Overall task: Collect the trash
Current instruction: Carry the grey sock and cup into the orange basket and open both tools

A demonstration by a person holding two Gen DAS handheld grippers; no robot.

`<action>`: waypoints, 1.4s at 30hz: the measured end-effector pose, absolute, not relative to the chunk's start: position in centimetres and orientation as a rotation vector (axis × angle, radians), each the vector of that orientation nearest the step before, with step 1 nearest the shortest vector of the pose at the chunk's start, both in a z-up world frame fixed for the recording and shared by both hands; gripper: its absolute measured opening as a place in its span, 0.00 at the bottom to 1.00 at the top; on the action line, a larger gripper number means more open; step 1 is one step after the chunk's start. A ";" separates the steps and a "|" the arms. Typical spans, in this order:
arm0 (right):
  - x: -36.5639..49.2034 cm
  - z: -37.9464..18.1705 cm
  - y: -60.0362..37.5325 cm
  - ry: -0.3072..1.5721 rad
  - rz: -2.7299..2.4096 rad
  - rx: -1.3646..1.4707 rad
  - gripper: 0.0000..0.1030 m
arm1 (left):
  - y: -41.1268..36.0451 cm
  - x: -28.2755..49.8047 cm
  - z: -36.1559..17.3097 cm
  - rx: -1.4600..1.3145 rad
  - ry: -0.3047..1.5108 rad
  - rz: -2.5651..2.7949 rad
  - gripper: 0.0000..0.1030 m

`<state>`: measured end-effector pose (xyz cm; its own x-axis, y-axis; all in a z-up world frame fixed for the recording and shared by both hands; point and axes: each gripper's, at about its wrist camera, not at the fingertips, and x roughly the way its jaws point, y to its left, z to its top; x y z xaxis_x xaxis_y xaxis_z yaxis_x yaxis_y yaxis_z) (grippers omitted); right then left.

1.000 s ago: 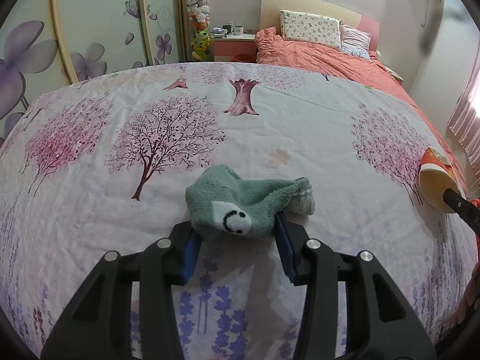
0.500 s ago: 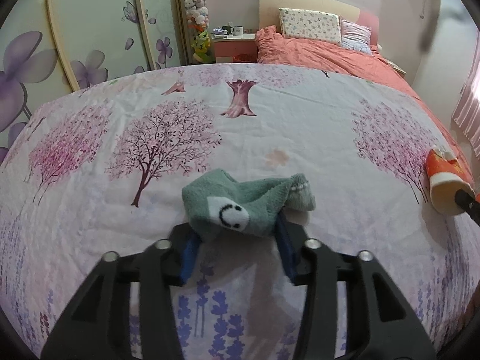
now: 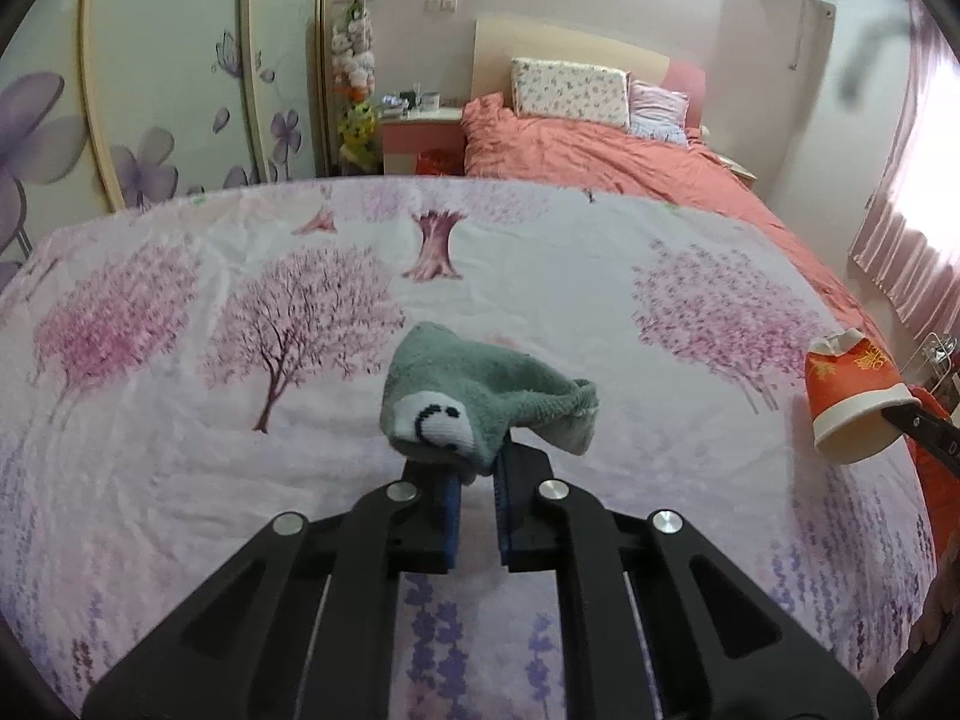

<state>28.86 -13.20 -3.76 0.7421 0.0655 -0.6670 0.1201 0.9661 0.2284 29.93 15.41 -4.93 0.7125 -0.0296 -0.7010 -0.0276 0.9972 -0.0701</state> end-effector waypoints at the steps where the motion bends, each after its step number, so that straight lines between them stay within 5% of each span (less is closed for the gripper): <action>1: 28.8 -3.6 -13.3 0.731 -0.027 0.267 0.05 | 15.1 29.7 -4.5 -0.073 0.771 -0.001 0.10; 24: 19.3 2.9 -25.4 0.507 -0.150 0.380 0.05 | -1.9 23.9 4.7 -0.051 0.639 -0.396 0.10; 42: 17.6 0.5 -37.3 0.530 -0.425 0.430 0.05 | -24.0 22.4 1.7 0.060 0.714 -0.733 0.10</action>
<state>17.64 -37.35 0.50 0.7813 -0.2728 -0.5613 0.4887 0.8268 0.2785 22.41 -24.02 1.68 0.5208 -0.5918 -0.6152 0.6311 0.7522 -0.1892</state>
